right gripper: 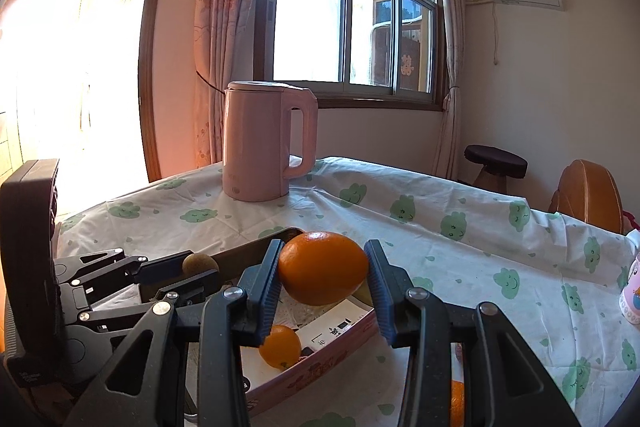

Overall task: Organize fruits
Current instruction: 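Lower the brown fruit over the metal box with left while right holds the orange above it, then open the left tool releasing the brown fruit while the right tool releases the orange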

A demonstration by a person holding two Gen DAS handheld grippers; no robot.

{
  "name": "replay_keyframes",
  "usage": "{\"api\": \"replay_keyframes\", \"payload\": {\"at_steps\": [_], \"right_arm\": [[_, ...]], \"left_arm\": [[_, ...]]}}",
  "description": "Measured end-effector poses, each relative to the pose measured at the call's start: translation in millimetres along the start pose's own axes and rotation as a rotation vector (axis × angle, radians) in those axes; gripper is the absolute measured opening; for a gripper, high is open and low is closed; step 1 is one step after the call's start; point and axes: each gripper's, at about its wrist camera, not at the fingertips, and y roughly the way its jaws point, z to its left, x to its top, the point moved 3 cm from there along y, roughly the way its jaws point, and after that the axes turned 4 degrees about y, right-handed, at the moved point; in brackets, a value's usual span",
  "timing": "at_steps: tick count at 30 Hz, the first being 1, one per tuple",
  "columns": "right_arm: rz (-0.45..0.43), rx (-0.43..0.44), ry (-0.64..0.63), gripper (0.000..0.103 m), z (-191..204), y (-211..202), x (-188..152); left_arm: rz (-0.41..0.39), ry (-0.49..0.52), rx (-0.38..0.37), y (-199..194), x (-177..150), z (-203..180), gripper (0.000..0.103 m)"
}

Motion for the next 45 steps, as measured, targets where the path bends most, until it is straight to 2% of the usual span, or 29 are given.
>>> {"api": "replay_keyframes", "payload": {"at_steps": [11, 26, 34, 45], "right_arm": [[0.062, -0.024, 0.035, 0.043, -8, 26, -14], [0.076, -0.068, 0.024, 0.043, -6, 44, -21], [0.146, -0.075, 0.036, 0.043, -10, 58, -24], [0.194, -0.073, 0.025, 0.045, -8, 67, -27]], "left_arm": [[0.044, 0.021, 0.012, 20, 6, 0, 0.030], [0.098, 0.020, 0.015, 36, 7, 2, 0.030], [0.145, 0.017, 0.013, 47, 5, 3, 0.030], [0.150, 0.022, 0.035, 47, 5, 2, 0.031]]}}
